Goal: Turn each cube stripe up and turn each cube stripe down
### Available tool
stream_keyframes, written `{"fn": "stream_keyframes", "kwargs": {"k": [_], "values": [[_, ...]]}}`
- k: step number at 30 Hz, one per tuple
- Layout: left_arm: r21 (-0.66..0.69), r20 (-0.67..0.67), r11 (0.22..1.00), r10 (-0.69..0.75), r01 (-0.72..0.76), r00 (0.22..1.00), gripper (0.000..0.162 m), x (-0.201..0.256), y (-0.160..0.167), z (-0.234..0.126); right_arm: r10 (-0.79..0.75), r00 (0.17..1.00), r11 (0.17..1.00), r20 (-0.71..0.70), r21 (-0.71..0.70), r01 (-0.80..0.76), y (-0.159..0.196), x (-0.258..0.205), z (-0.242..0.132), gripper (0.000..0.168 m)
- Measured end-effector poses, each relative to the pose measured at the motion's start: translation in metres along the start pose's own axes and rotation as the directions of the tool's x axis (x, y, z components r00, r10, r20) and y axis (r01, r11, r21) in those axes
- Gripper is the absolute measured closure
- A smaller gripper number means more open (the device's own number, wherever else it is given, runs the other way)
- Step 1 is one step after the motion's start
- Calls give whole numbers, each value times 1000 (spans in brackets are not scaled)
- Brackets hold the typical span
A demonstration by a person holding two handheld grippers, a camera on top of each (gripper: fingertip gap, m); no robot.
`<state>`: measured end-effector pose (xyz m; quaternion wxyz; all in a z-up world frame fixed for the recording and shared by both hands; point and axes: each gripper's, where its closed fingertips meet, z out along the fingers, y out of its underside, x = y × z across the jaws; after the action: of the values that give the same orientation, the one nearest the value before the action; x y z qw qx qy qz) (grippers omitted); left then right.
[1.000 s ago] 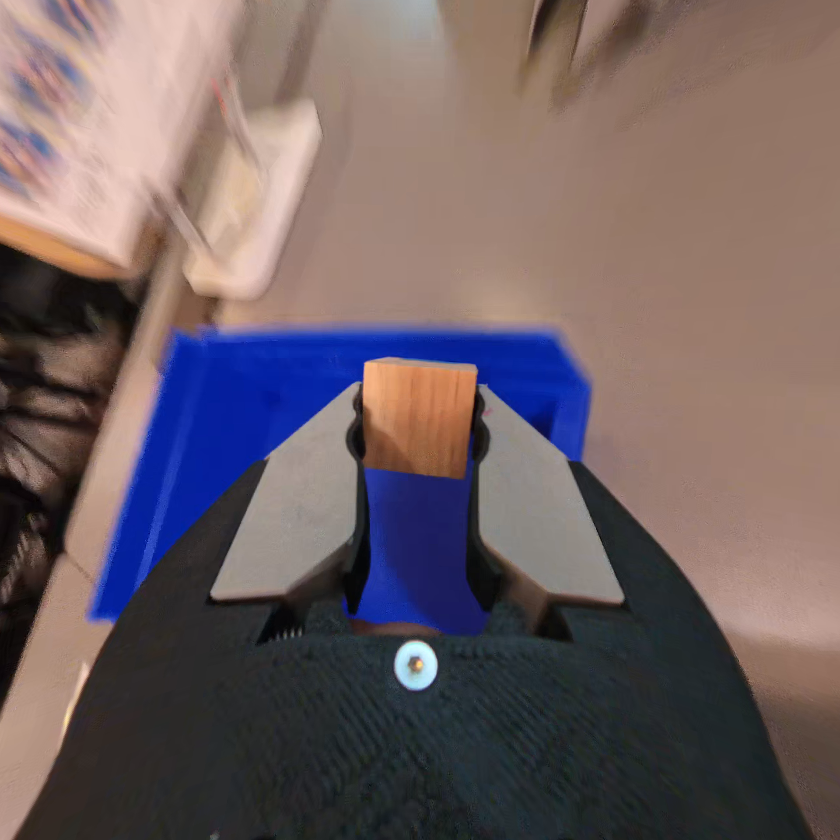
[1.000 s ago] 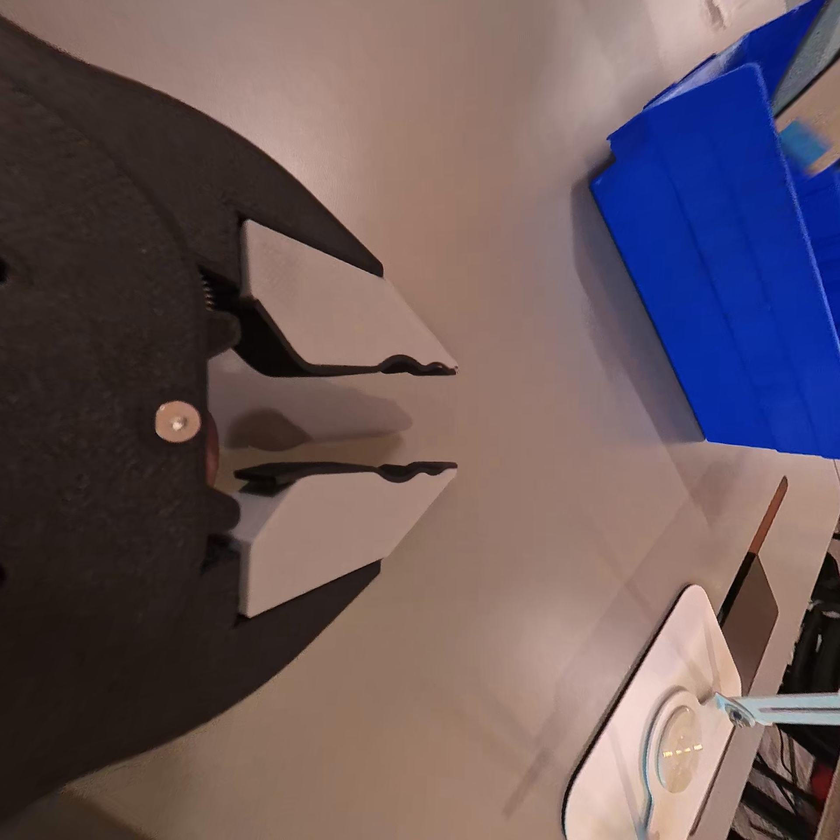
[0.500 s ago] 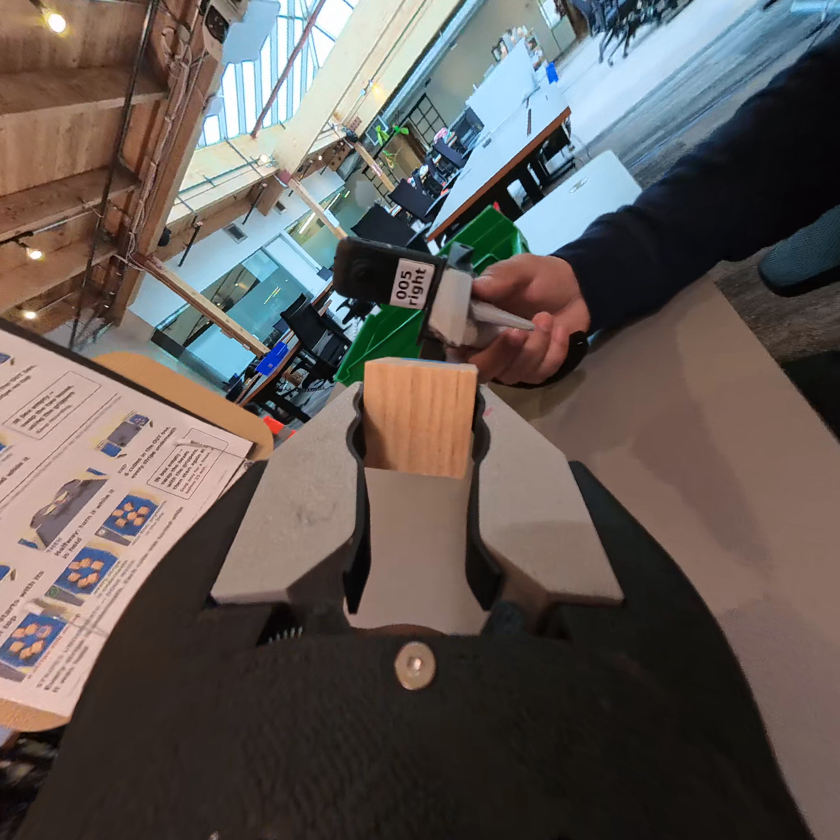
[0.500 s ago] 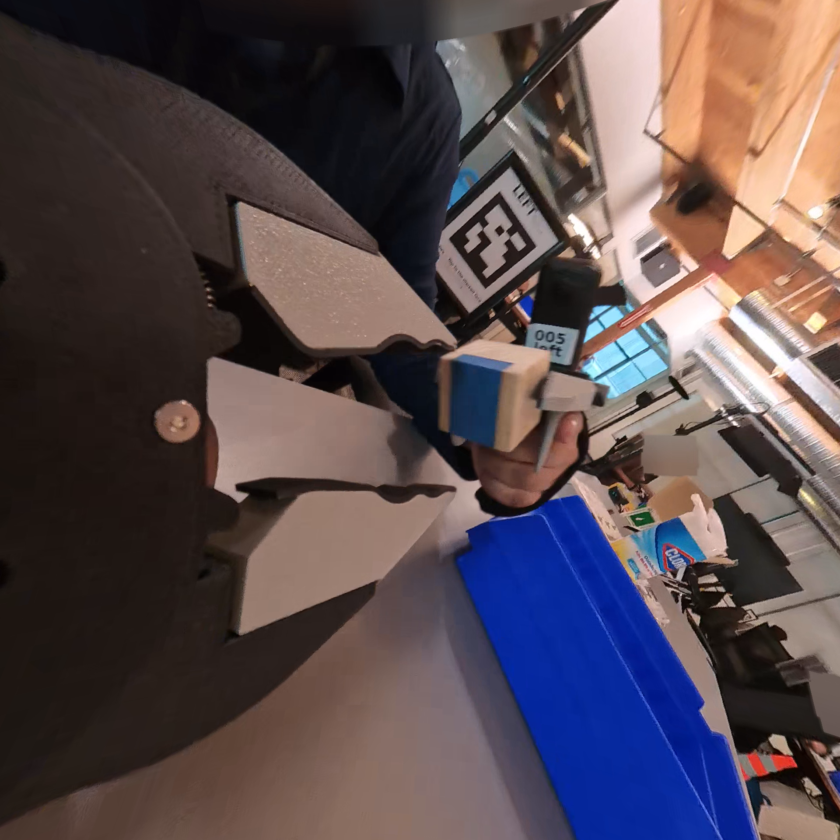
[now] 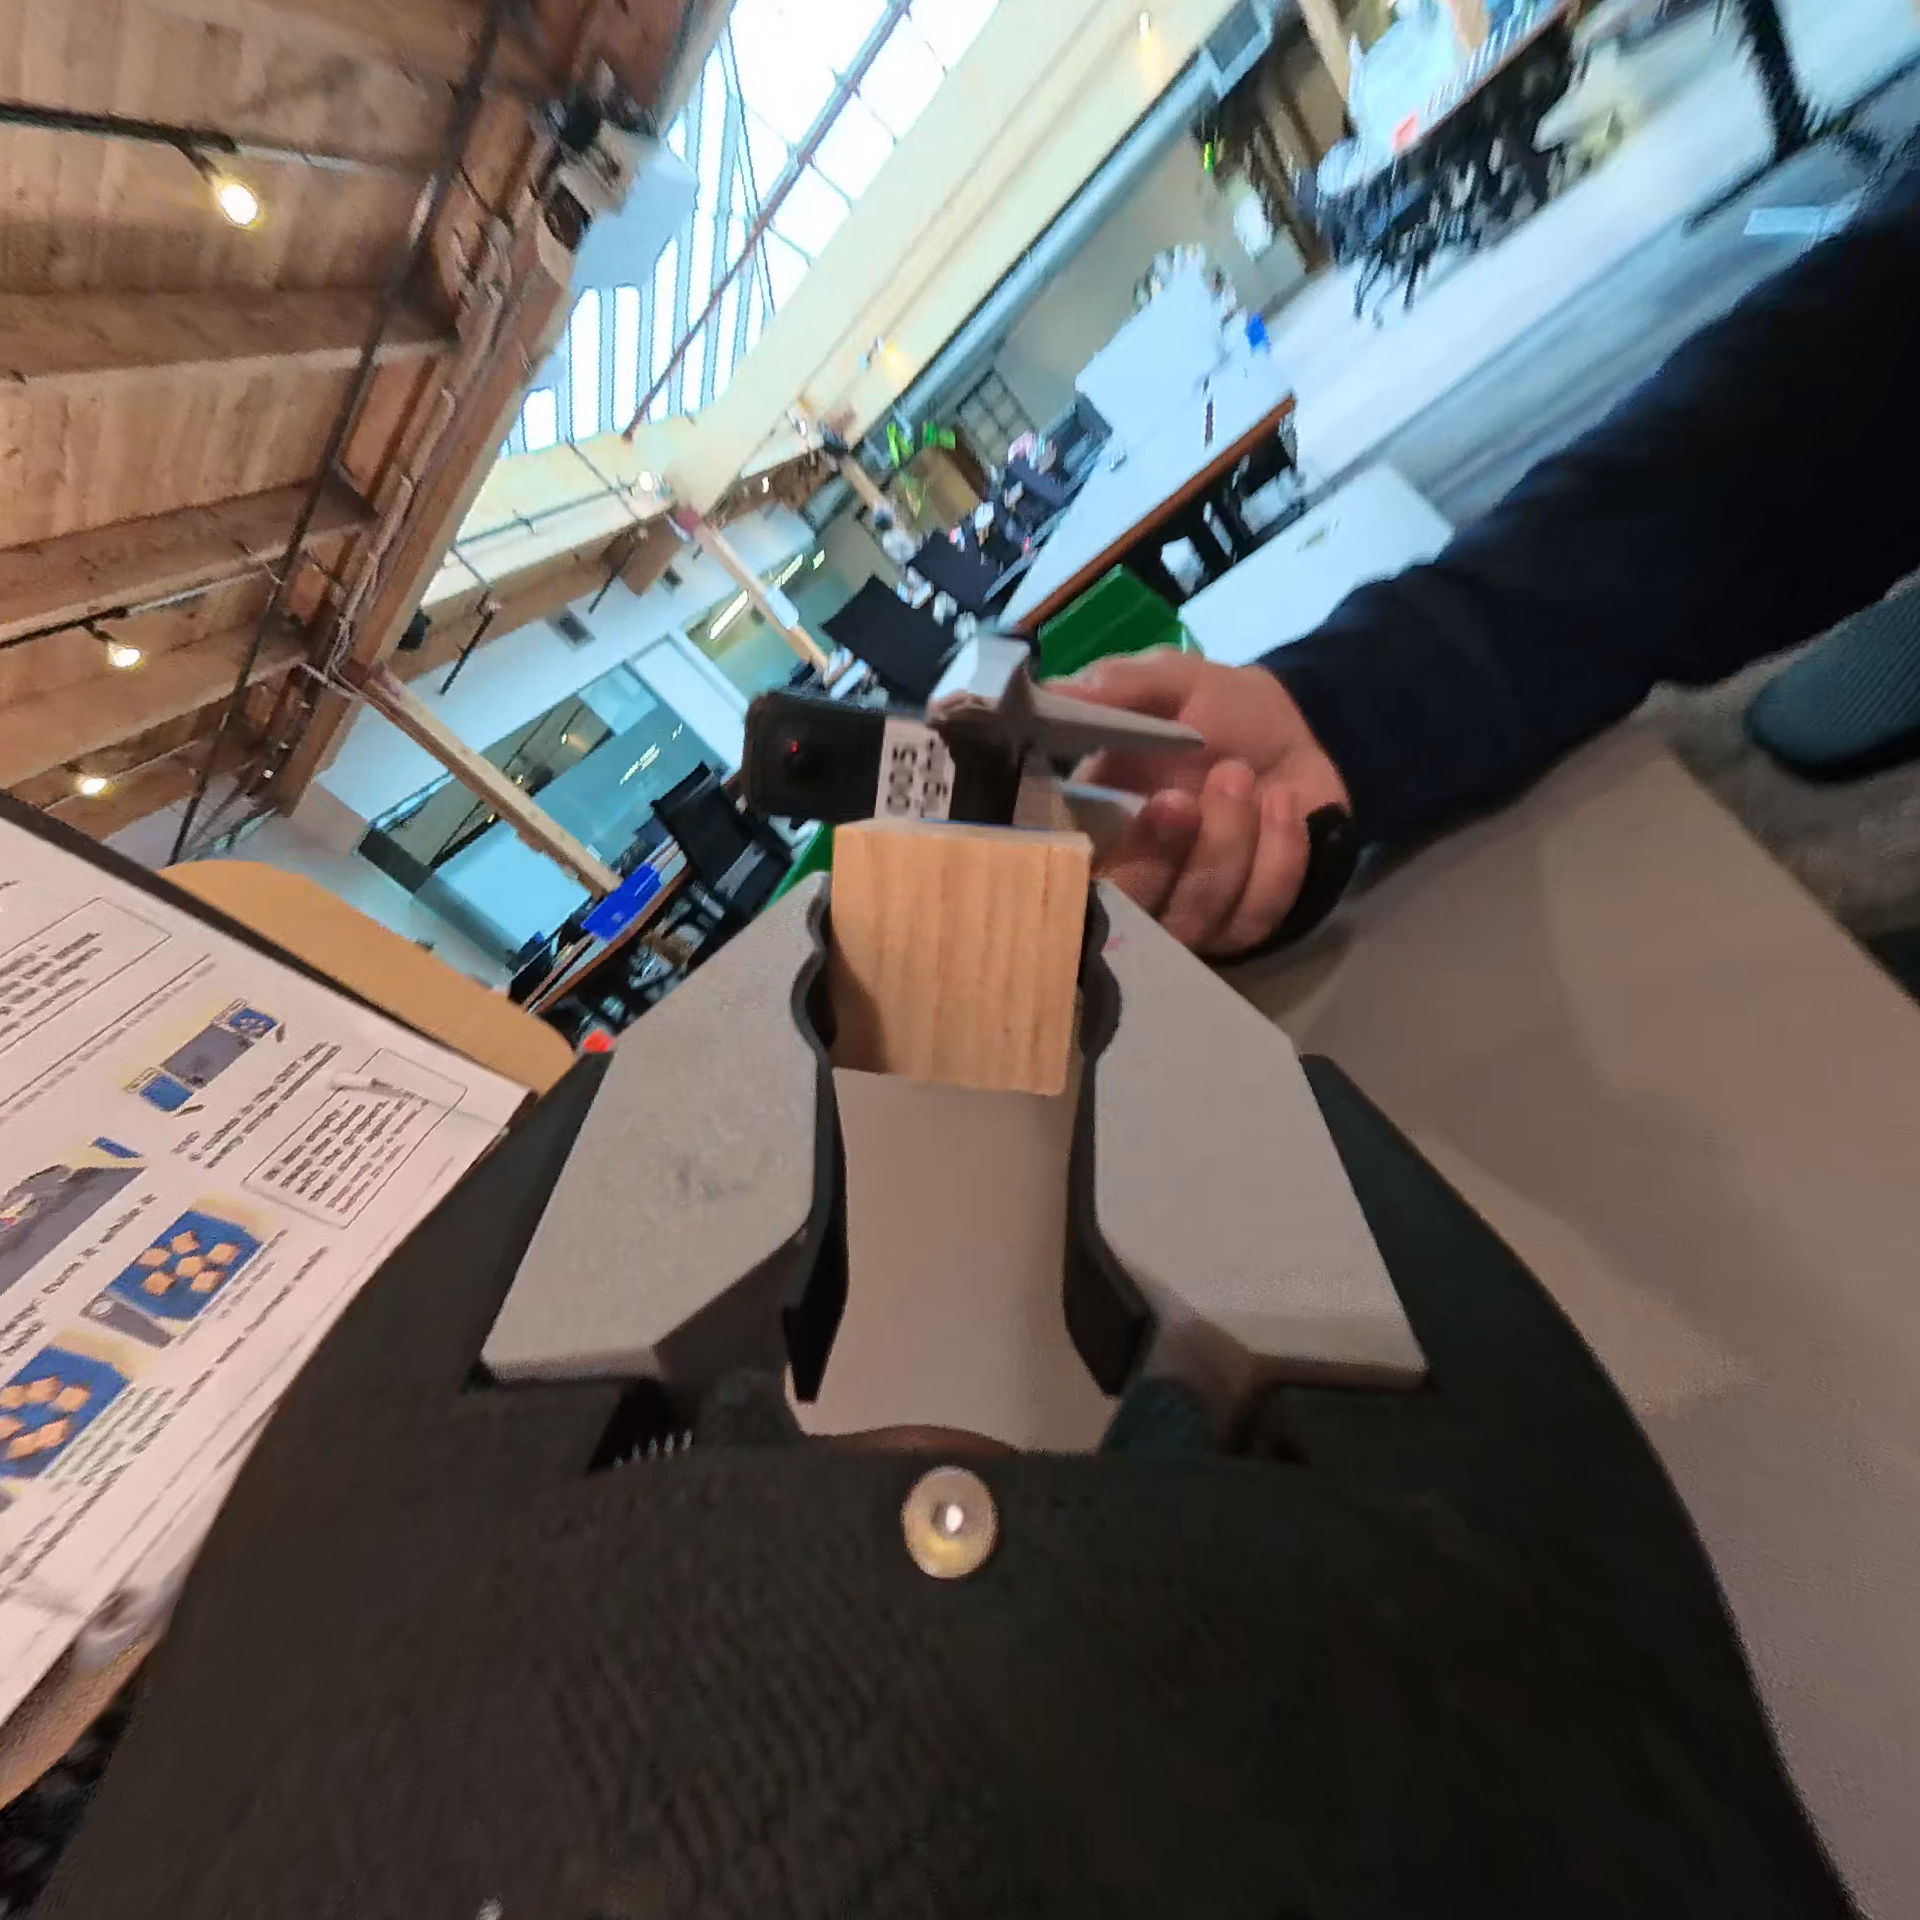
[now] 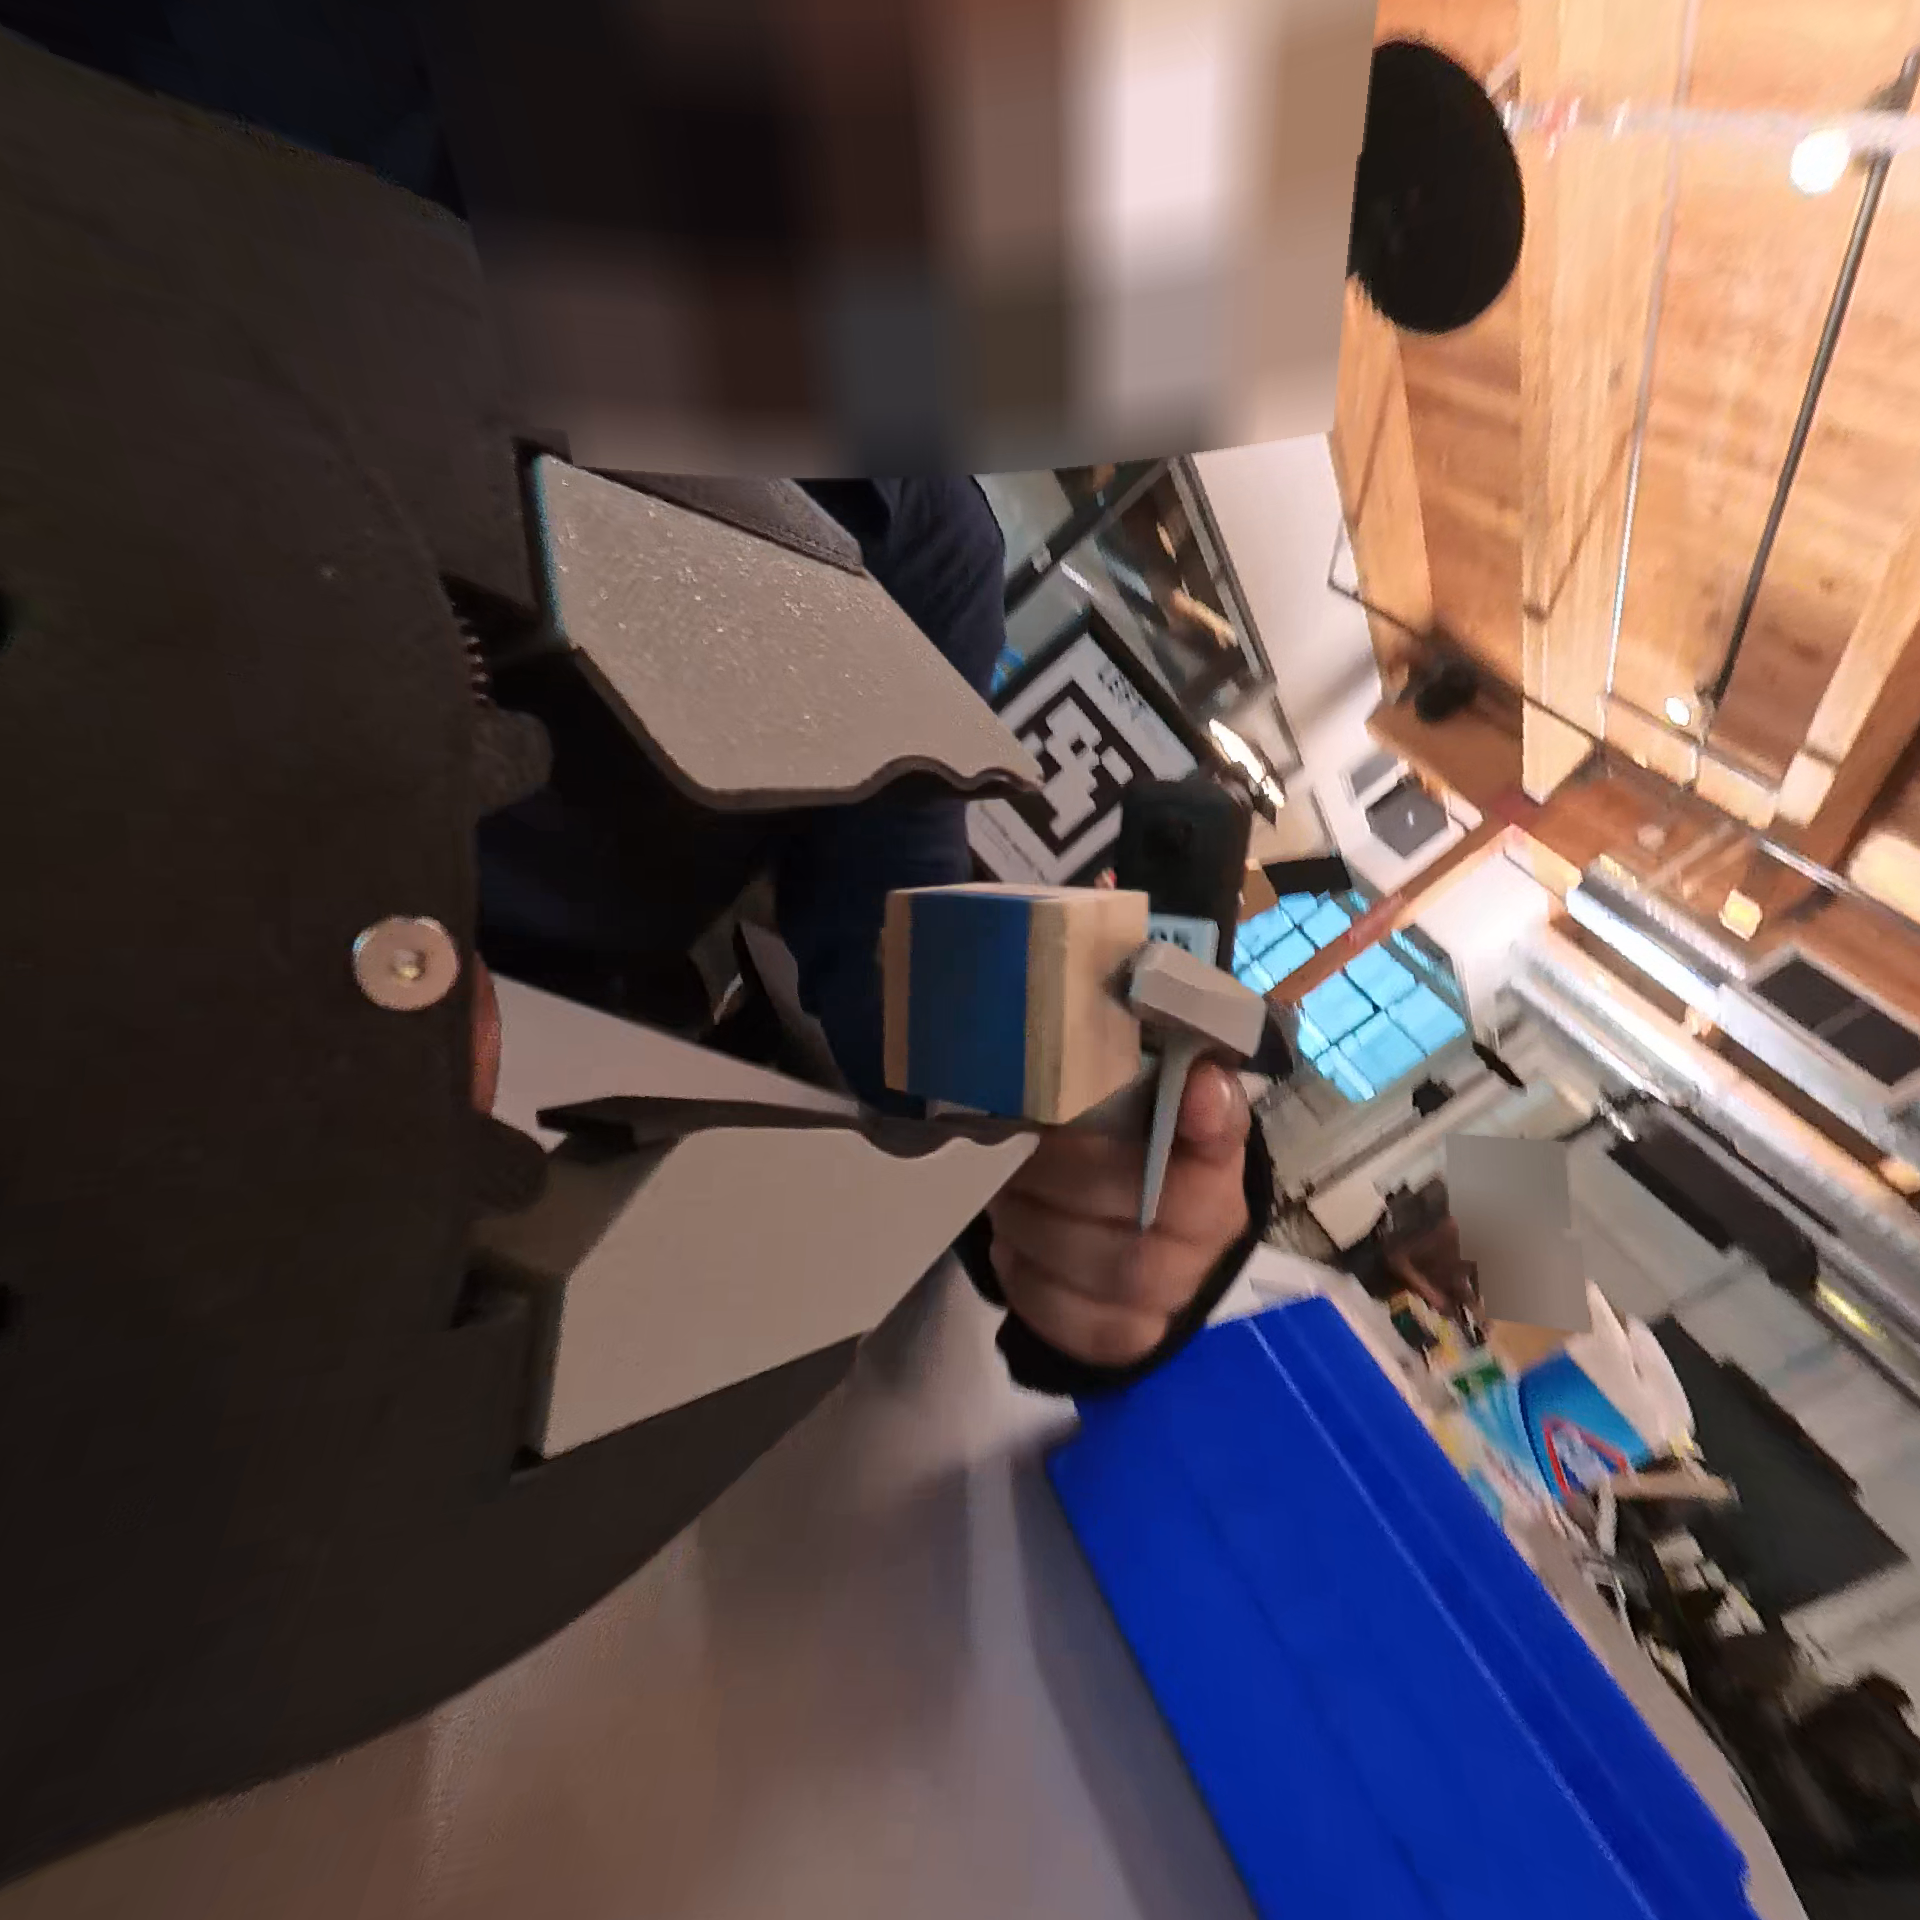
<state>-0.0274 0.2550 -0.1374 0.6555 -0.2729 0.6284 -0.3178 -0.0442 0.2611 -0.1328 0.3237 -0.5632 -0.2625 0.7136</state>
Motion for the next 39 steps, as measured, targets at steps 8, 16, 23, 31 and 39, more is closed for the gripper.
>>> {"fn": "stream_keyframes", "kwargs": {"k": [8, 16, 23, 31, 39], "values": [[71, 24, 997, -34, 33, 999, 118, 2, -10, 3, 73, 989, 997, 132, -14, -72, 9, -7, 12, 125], [-63, 112, 995, -73, 81, 991, 114, -5, 21, 9, -43, 993, 999, -108, -3, 43, 1, 16, -2, 126], [-66, 171, 990, -115, 128, 978, 113, -14, 26, 1, -228, 922, 969, -314, 25, 248, -20, 6, -30, 126], [-167, 150, 983, -56, 81, 987, 117, -5, 43, 3, -339, 586, 912, -736, -104, 398, -41, -42, -128, 126], [-193, 143, 980, -26, 53, 989, 119, -1, 44, 5, -151, 76, 983, -986, -141, 120, -34, -32, -310, 125]]}}
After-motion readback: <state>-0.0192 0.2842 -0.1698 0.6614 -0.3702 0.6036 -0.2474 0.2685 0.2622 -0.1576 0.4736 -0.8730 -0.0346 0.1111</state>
